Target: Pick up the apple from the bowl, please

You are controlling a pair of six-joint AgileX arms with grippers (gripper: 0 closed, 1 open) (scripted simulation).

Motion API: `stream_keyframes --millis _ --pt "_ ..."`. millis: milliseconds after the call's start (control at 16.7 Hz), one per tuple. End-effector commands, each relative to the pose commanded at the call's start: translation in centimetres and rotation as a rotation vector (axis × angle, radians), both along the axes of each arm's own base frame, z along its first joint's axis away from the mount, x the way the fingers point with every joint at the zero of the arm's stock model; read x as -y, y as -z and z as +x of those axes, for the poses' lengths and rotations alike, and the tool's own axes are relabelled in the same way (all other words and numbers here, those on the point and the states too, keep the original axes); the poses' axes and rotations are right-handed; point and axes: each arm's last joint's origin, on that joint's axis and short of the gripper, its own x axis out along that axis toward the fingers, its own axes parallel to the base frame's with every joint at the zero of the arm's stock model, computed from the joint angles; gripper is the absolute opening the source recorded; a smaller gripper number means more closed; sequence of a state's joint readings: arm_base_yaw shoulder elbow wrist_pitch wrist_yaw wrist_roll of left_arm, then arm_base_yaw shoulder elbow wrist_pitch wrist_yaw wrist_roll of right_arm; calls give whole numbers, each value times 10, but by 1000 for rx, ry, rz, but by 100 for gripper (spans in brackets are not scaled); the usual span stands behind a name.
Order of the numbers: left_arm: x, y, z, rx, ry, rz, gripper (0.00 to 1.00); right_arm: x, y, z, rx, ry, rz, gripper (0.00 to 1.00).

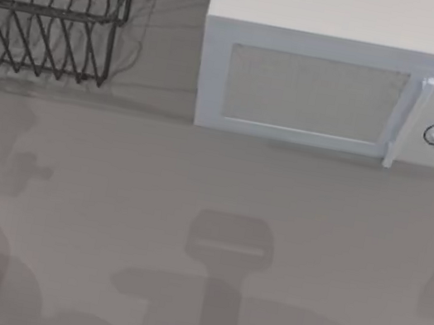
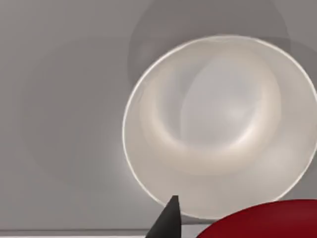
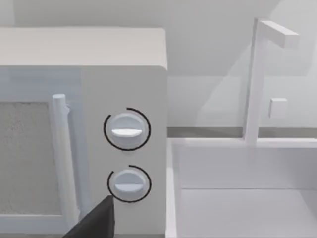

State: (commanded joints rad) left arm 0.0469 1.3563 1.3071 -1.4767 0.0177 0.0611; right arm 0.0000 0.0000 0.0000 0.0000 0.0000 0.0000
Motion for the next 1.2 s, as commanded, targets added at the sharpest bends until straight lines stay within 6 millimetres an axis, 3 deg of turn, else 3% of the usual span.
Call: stream_keyframes --millis 180,300,660,780,960,1200 --pt "1 -44 -18 21 0 1 0 0 0 0 0 0 0 100" --pt "1 -60 -27 34 0 2 0 0 0 0 0 0 0 100" --pt "1 -63 -28 34 -3 2 0 0 0 0 0 0 0 100" --pt "8 -59 -17 24 -3 1 0 0 0 0 0 0 0 100" --pt "38 -44 14 -4 -3 -2 0 0 0 0 0 0 0 100" --pt "123 -9 46 -36 4 4 0 0 0 0 0 0 0 100"
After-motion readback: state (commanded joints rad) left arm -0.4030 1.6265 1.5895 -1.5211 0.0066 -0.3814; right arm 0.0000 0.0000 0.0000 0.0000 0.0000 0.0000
